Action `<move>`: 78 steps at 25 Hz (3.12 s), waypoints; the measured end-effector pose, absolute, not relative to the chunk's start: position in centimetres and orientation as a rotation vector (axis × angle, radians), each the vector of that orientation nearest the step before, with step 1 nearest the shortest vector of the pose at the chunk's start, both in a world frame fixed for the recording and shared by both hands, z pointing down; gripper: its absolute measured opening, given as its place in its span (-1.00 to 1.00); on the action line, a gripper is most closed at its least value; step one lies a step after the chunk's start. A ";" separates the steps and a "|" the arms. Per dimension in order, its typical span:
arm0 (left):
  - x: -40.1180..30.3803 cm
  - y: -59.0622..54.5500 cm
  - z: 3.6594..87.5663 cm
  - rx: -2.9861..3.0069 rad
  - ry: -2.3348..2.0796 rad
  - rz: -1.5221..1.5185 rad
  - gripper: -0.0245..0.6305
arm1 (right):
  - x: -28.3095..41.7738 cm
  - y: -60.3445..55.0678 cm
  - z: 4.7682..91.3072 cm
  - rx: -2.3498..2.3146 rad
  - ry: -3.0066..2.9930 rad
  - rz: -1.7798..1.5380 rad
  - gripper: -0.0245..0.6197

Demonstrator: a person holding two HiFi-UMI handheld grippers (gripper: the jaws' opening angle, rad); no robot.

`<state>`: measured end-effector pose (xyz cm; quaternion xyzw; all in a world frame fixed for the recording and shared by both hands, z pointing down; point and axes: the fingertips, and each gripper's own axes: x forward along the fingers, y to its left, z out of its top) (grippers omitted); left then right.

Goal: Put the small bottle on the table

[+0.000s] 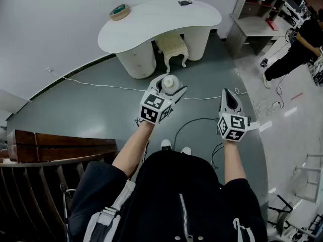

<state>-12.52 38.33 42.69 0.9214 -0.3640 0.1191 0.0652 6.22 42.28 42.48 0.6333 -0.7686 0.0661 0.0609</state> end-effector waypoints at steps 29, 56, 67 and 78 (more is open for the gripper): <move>-17.6 31.2 45.5 2.797 -0.978 0.386 0.12 | -0.4 36.4 44.2 1.948 -2.321 0.234 -0.91; -4.9 3.6 45.8 2.674 -1.165 0.421 0.12 | 12.2 5.6 45.0 1.741 -2.490 0.292 -0.91; -1.4 -7.7 46.9 2.691 -1.106 0.402 0.12 | 14.1 -4.7 46.8 1.746 -2.458 0.320 -0.91; 1.4 -26.2 47.7 2.753 -0.976 0.427 0.13 | 14.9 -22.7 46.1 1.797 -2.387 0.310 -0.91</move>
